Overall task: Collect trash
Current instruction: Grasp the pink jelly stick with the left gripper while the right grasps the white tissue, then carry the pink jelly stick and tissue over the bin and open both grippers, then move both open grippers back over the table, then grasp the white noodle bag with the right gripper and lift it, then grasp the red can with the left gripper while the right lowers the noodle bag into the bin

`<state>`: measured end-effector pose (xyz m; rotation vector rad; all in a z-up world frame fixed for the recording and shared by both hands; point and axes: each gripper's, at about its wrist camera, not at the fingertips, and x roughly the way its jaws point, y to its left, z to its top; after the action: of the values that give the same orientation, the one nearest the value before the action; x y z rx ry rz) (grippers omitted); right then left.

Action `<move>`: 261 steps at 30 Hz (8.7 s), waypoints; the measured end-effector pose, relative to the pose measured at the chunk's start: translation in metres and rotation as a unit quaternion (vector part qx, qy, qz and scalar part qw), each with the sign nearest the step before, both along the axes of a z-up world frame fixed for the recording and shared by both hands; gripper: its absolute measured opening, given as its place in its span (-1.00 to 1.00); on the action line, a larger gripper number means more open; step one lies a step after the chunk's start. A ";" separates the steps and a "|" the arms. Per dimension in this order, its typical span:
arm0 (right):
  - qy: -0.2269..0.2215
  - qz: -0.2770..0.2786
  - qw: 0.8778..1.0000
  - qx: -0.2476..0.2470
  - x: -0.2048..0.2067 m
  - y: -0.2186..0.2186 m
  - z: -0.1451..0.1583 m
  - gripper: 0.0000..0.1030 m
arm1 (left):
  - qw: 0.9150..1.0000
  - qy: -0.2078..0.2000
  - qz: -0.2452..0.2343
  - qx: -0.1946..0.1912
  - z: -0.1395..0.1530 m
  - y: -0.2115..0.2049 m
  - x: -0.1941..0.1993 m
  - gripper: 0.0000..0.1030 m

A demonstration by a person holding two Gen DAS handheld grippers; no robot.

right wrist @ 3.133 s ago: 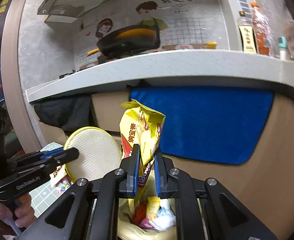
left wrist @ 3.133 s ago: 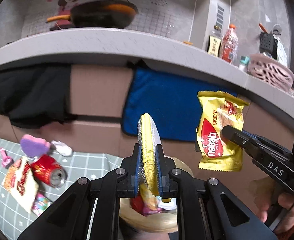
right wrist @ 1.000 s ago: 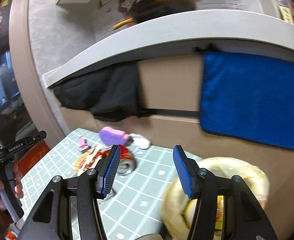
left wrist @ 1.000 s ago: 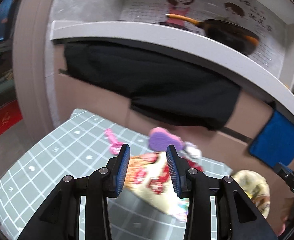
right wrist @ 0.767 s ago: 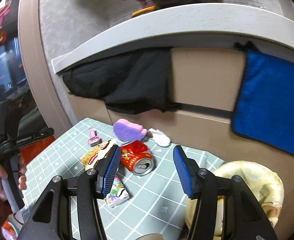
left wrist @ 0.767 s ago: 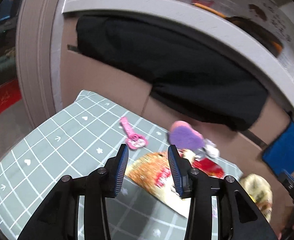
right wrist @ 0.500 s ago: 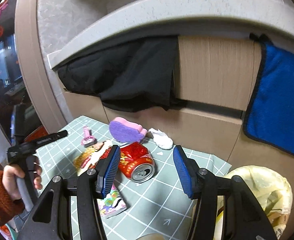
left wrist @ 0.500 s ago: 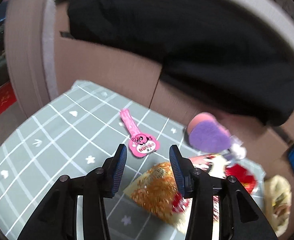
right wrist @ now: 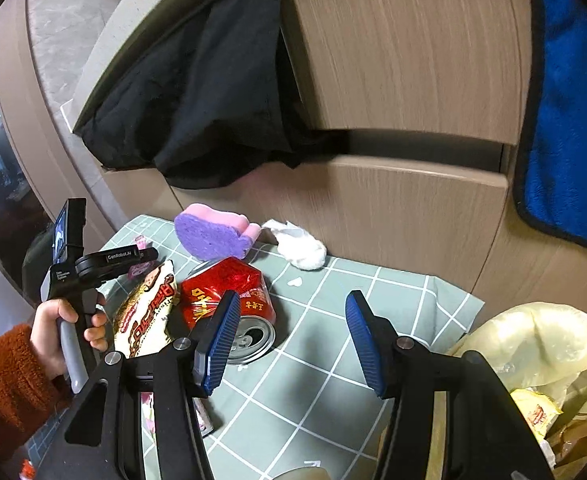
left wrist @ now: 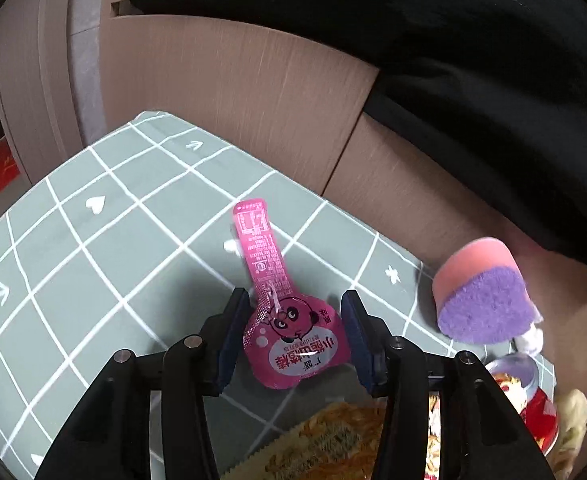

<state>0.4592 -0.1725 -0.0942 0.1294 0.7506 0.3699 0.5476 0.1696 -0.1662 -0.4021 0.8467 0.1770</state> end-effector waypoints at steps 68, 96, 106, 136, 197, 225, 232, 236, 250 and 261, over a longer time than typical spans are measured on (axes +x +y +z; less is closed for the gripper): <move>-0.164 0.004 0.986 -0.012 -0.100 -0.056 0.113 -0.64 | 0.953 -0.207 -0.216 0.055 0.182 -0.182 -0.201 -0.09; -0.111 -0.123 0.986 0.014 -0.152 -0.223 0.057 -0.64 | 0.926 -0.158 -0.341 0.033 0.119 -0.382 -0.165 -0.09; -0.068 -0.125 0.990 0.016 -0.129 -0.227 0.021 -0.64 | 0.931 -0.122 -0.342 0.022 0.092 -0.386 -0.141 -0.09; -0.026 -0.149 0.988 0.017 -0.119 -0.223 0.013 -0.13 | 0.929 -0.087 -0.355 -0.047 0.096 -0.358 -0.128 0.01; 0.051 0.209 0.973 -0.079 -0.005 0.156 -0.037 -0.59 | 0.993 -0.054 -0.095 -0.047 0.067 0.002 -0.214 0.01; -0.055 0.055 0.996 -0.047 -0.074 -0.023 0.014 -0.83 | 0.986 -0.011 -0.151 -0.066 0.052 -0.105 -0.168 0.01; -0.035 0.128 0.991 -0.027 -0.090 0.015 -0.007 -0.34 | 0.987 -0.014 -0.141 -0.071 0.050 -0.087 -0.174 0.01; -0.009 0.159 0.987 -0.029 -0.091 0.041 -0.025 -0.18 | 0.988 -0.015 -0.134 -0.077 0.047 -0.075 -0.179 0.01; 0.004 0.102 0.995 -0.014 -0.070 0.005 -0.022 -0.86 | 0.980 -0.040 -0.177 -0.076 0.051 -0.096 -0.129 0.01; 0.008 0.088 0.995 -0.037 -0.077 -0.013 -0.037 -0.84 | 0.983 0.022 -0.175 -0.054 0.020 -0.126 -0.014 0.01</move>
<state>0.3818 -0.1859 -0.1312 -0.0037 0.7939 0.5091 0.5336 0.0432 -0.1459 -0.3449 0.9601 -0.1863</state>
